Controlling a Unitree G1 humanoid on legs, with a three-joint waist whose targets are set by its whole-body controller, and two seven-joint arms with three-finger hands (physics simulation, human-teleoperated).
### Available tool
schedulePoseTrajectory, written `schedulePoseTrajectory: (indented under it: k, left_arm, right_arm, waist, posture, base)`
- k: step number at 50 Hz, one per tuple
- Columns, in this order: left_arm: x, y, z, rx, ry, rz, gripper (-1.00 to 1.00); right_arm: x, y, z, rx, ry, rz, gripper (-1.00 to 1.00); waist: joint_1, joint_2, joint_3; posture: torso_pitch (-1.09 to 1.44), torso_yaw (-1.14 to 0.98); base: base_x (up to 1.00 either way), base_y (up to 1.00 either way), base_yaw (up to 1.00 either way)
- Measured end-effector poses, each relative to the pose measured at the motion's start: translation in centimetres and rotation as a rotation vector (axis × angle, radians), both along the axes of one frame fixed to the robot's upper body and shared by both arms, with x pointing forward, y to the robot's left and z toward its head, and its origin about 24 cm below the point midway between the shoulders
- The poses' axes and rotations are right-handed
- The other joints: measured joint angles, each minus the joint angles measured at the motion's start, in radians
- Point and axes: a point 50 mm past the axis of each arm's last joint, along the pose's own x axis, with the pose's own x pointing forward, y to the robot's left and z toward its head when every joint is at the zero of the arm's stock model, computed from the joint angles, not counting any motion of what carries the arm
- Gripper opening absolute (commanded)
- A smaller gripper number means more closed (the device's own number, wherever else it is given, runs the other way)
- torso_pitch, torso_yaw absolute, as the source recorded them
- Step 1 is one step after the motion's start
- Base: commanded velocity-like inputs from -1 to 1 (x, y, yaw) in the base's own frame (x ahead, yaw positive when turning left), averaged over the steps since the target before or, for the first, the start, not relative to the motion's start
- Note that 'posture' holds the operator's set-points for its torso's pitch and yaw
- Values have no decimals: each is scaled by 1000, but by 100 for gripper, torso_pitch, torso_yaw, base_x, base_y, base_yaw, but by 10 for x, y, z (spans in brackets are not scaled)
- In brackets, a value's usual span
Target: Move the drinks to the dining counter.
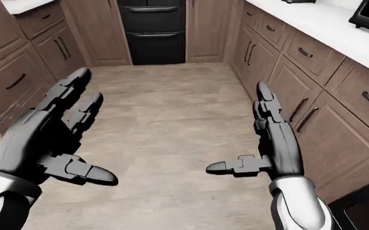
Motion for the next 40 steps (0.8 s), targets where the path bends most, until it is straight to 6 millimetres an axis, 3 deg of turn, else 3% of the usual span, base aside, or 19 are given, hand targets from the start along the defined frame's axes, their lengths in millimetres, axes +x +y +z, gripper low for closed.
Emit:
schedulePoseTrajectory:
  k: [2, 6, 8, 9, 10, 11, 12, 15, 20, 21, 23, 27, 29, 31, 32, 33, 35, 37, 40]
  left_arm:
    - [0, 4, 2, 5, -10, 18, 100]
    - [-3, 7, 17, -21, -109, 31, 100]
    - [-3, 5, 17, -26, -112, 15, 100]
    - [-3, 5, 15, -20, -100, 13, 100]
    - [-3, 6, 11, -14, -81, 20, 100]
    - [1, 7, 6, -12, -47, 26, 100]
    - [3, 10, 0, -6, -10, 44, 100]
    - [2, 13, -2, 22, -2, 75, 100]
    - [-5, 8, 15, -6, -105, 44, 100]
    - [-4, 7, 17, -6, -109, 36, 100]
    - [-4, 4, 18, -12, -97, 19, 100]
    - [-5, 2, 13, -12, -79, -2, 100]
    - [-3, 3, 13, -13, -76, 15, 100]
    - [-1, 3, 7, -7, -42, 16, 100]
    - [-2, 2, 7, 2, -40, 15, 100]
    - [-3, 3, 9, 6, -56, 18, 100]
    - [-1, 6, 9, -12, -63, 34, 100]
    - [-1, 7, 8, -7, -64, 46, 100]
    - [-4, 7, 15, -8, -106, 40, 100]
  right_arm:
    - [1, 1, 2, 1, -3, 3, 100]
    - [-4, 5, 17, -37, -89, 7, 100]
    - [-4, 3, 19, -44, -100, -10, 100]
    - [-4, 3, 18, -43, -96, -14, 100]
    - [-2, 3, 17, -40, -88, -8, 100]
    - [-1, 4, 12, -24, -64, -3, 100]
    - [1, 7, 7, -11, -32, 16, 100]
    - [4, 11, -5, 6, 23, 46, 100]
    - [-3, 8, 8, -8, -56, 14, 100]
    - [-3, 7, 8, -6, -58, 2, 100]
    - [0, 5, 5, -6, -34, -15, 100]
    - [0, 4, 3, -18, -21, -30, 100]
    - [0, 5, 9, -19, -49, -16, 100]
    - [0, 6, 6, -11, -28, 2, 100]
    - [0, 7, 5, -7, -17, 10, 100]
    - [1, 9, 6, -8, -22, 22, 100]
    - [1, 14, 6, 1, -23, 50, 100]
    - [3, 15, 6, -2, -17, 70, 100]
    - [1, 14, 12, -17, -54, 55, 100]
  waist:
    - [-3, -22, -34]
    - [-8, -37, -74]
    - [15, -39, -63]
    - [32, -20, -49]
    - [56, 29, -31]
    - [53, 35, -6]
    - [62, 36, -3]
    - [105, 36, -34]
    - [123, 41, -8]
    - [101, 39, -13]
    - [56, 8, 2]
    - [37, -32, -5]
    - [28, -36, -2]
    - [-4, 7, 25]
    - [-11, 24, 25]
    - [3, 53, 6]
    - [18, 67, 5]
    - [21, 92, -34]
    - [15, 101, -61]
  posture:
    - [0, 0]
    - [0, 0]
    - [0, 0]
    - [0, 0]
    - [0, 0]
    - [0, 0]
    - [0, 0]
    - [0, 0]
    - [0, 0]
    - [0, 0]
    - [0, 0]
    - [0, 0]
    - [0, 0]
    - [0, 0]
    - [0, 0]
    - [0, 0]
    - [0, 0]
    - [0, 0]
    - [0, 0]
  base:
    - [100, 18, 0]
    - [88, 9, 40]
    - [66, 0, 89]
    - [65, 0, 91]
    - [66, 0, 91]
    - [62, 0, 92]
    - [60, 0, 95]
    - [59, 60, 32]
    - [57, 65, 0]
    - [56, 57, 0]
    - [55, 56, 0]
    - [0, 0, 0]
    - [25, 0, 0]
    - [100, 0, 0]
    - [100, 0, 0]
    - [100, 0, 0]
    - [100, 0, 0]
    - [100, 0, 0]
    - [100, 1, 0]
